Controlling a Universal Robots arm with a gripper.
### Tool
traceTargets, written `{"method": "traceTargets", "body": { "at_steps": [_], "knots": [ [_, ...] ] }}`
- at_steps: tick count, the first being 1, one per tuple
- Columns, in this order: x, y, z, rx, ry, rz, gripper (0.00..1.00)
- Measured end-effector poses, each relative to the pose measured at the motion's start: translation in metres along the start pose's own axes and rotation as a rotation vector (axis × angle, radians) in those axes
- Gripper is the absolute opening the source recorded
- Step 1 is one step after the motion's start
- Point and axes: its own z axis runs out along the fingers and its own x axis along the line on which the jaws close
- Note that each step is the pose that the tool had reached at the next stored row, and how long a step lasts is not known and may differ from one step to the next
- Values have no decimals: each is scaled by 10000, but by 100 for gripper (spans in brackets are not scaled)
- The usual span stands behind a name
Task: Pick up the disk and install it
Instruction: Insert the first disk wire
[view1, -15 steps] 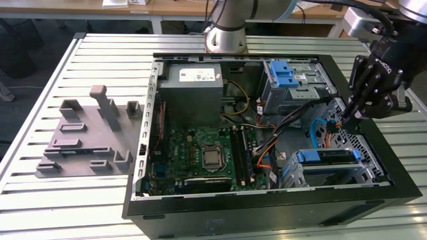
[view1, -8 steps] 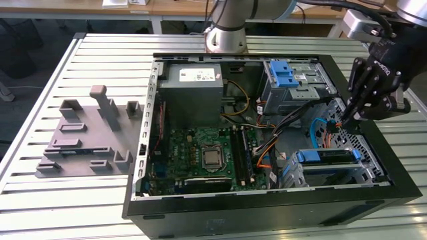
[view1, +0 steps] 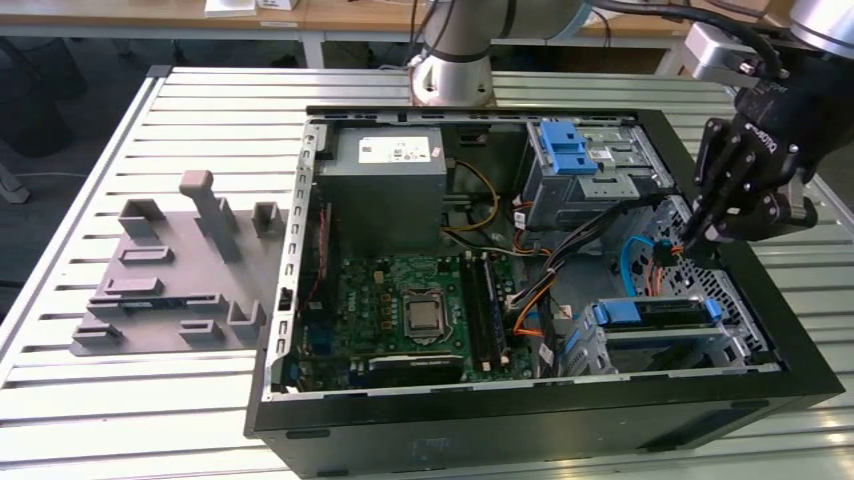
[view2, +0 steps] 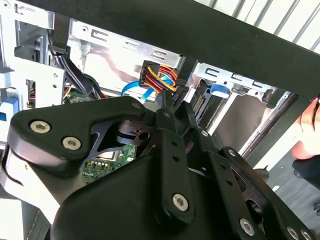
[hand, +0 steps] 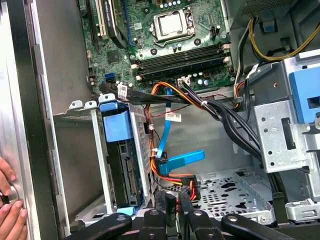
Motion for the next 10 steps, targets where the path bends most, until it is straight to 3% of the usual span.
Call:
{"method": "traceTargets", "body": {
  "at_steps": [3, 6, 8, 10],
  "knots": [
    [-5, -3, 13, 14, 77, 4, 25],
    [-8, -4, 21, 17, 92, 5, 25],
    [-7, -2, 24, 28, 91, -87, 16],
    [1, 36, 26, 71, 95, -268, 16]
  ]
}}
